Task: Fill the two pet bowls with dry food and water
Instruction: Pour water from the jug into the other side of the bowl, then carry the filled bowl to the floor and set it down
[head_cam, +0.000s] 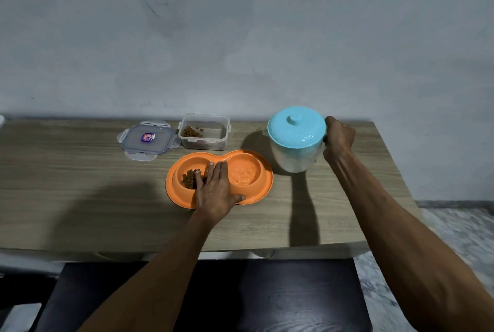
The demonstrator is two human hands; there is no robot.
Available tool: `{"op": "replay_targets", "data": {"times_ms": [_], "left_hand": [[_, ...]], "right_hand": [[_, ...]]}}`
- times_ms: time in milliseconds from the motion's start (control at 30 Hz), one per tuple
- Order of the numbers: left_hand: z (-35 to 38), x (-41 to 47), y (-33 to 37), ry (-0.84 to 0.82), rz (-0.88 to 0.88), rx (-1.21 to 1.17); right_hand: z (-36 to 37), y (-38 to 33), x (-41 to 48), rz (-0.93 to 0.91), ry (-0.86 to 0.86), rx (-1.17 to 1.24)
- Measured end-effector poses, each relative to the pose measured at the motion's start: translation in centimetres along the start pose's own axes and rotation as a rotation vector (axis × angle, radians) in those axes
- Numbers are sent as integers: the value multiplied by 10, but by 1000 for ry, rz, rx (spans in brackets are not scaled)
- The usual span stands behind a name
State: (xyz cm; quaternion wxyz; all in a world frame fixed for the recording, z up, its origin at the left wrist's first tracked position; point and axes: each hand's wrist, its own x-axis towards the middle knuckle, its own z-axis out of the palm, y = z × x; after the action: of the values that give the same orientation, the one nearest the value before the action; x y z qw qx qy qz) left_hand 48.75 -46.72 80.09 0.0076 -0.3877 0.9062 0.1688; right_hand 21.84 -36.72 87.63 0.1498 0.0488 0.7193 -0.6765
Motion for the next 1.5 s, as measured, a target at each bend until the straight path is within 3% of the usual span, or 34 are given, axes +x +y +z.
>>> {"op": "replay_targets", "data": {"times_ms": [333,833,967,1100,1200,1367,1500], "left_hand": [[1,1,-2,-13,-7,4],[-4,-1,0,-45,-8,8],[-10,-8,-1,70,-19,-82],[-21,-16,-19,230,-148,-195],[-27,-12,-46,288,-344,-250],[-28,0,-85,189,-563,-431],[-23,8,-96,132,-639,-460]], "right_hand": [[11,11,22,114,34,77],[17,22,17,115,54,98],[13,41,-1,172,154,112],[6,63,-43,235,280,-36],[12,82,-71,236,196,-211],[41,100,-105,151,-73,-569],[59,102,-125,163,-105,-698]]}}
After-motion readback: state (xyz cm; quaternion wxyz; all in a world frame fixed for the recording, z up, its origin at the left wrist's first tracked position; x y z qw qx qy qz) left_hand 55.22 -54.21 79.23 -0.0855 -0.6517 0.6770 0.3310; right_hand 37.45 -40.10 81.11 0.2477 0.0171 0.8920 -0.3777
